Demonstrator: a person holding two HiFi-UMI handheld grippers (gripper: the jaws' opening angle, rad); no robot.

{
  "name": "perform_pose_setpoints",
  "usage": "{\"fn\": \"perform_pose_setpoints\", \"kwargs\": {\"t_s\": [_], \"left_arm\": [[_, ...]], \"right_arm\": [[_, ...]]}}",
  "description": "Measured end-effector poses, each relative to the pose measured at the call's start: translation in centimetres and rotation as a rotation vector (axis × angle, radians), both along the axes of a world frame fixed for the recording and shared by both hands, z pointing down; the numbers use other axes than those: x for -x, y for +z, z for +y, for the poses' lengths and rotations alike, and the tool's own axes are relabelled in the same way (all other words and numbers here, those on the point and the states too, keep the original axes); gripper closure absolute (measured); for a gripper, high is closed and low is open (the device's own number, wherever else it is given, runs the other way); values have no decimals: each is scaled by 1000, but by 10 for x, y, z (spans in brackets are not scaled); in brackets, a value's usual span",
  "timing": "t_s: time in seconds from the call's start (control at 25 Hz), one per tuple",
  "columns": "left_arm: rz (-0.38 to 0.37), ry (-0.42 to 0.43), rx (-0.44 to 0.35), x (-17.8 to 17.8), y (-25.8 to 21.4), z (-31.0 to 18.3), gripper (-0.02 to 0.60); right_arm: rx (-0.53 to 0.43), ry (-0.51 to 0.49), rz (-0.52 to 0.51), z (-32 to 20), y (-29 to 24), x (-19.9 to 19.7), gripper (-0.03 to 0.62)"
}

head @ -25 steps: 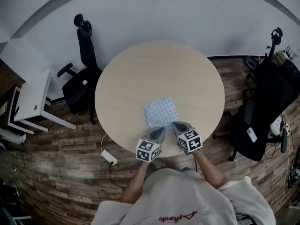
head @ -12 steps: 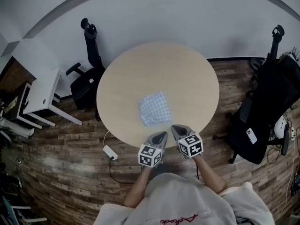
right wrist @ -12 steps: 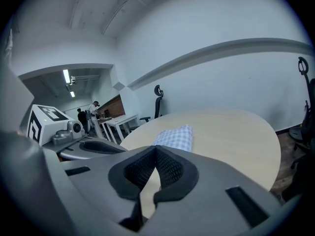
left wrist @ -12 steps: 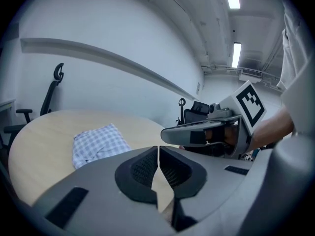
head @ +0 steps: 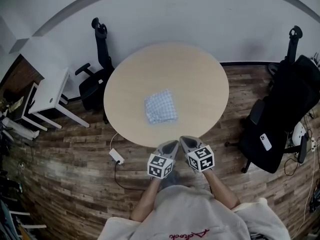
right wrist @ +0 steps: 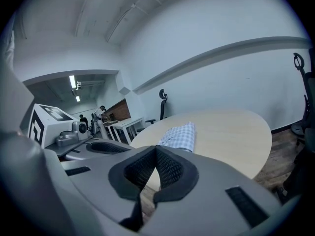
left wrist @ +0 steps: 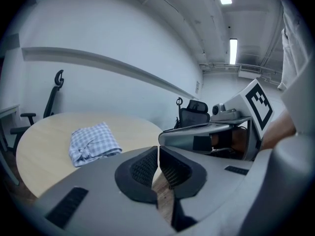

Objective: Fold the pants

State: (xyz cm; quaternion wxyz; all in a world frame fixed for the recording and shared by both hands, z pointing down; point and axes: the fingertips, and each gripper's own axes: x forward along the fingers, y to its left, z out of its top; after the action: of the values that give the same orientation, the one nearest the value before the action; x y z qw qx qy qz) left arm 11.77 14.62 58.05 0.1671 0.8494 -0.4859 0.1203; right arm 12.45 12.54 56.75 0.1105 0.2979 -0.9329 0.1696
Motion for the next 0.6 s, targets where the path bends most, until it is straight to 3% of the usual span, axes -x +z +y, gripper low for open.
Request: {"fn": "perform_pose_setpoints", "kwargs": {"t_s": [0.16,0.6], "left_arm": [[-22,9,-21,-12,-3,25,543],[34,-50,-26,-23,6,93,543]], "right_arm": [[-12,9,-3,26,0,-12,565],[-32,28,19,93,8,-43,566]]}}
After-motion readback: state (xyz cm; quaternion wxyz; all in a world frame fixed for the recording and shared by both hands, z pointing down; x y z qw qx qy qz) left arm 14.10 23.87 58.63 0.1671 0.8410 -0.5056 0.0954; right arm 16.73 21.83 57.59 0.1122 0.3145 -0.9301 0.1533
